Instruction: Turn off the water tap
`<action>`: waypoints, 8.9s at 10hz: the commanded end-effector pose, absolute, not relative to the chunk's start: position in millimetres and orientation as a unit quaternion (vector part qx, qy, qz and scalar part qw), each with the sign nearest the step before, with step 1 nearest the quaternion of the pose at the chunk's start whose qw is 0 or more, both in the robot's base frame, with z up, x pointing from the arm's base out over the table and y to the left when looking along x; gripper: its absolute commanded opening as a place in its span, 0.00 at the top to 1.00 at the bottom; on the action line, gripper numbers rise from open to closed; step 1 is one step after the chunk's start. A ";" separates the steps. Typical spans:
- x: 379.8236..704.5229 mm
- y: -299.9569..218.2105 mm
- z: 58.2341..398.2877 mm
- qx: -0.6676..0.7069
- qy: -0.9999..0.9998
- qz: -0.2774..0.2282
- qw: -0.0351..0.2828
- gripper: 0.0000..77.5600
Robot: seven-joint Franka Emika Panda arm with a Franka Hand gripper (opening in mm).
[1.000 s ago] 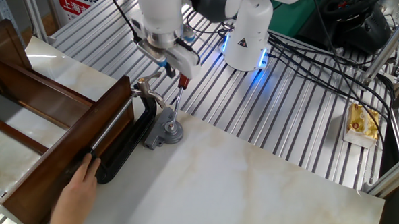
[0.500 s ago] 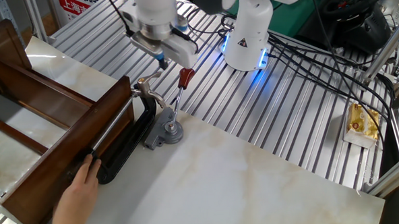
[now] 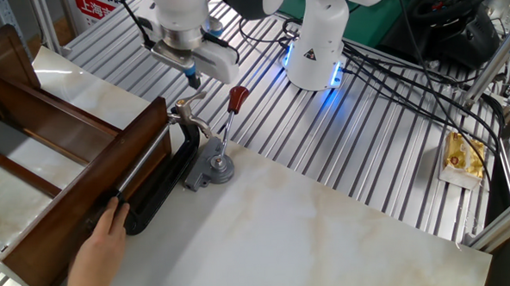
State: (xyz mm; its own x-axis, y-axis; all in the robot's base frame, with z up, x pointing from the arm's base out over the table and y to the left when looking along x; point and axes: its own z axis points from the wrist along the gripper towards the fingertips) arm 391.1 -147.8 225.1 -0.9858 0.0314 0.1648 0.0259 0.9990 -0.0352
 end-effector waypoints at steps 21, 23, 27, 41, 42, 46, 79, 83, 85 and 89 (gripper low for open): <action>417.3 -125.8 227.1 -0.307 -0.945 -0.097 0.057 1.00; 420.1 -126.0 225.3 -0.341 -0.932 -0.114 0.050 1.00; 432.3 -128.5 231.4 -0.392 -0.908 -0.137 0.060 1.00; 411.6 -123.3 211.8 -0.283 -0.958 0.024 -0.039 1.00; 406.8 -122.2 209.3 -0.256 -0.965 0.033 -0.040 1.00; 387.6 -119.3 200.3 -0.129 -0.977 0.164 -0.044 1.00; 344.9 -124.8 126.0 -0.094 -0.981 0.167 -0.029 1.00; 342.6 -128.9 110.8 -0.097 -0.981 0.165 -0.035 1.00; 342.5 -129.1 110.2 -0.099 -0.981 0.166 -0.035 1.00; 334.5 -118.9 126.0 -0.118 -0.989 0.086 -0.011 1.00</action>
State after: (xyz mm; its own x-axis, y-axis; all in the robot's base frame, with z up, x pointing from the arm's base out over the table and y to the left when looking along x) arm 335.6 -127.6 111.3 -0.9761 0.1968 -0.0919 0.2155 0.9300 -0.2977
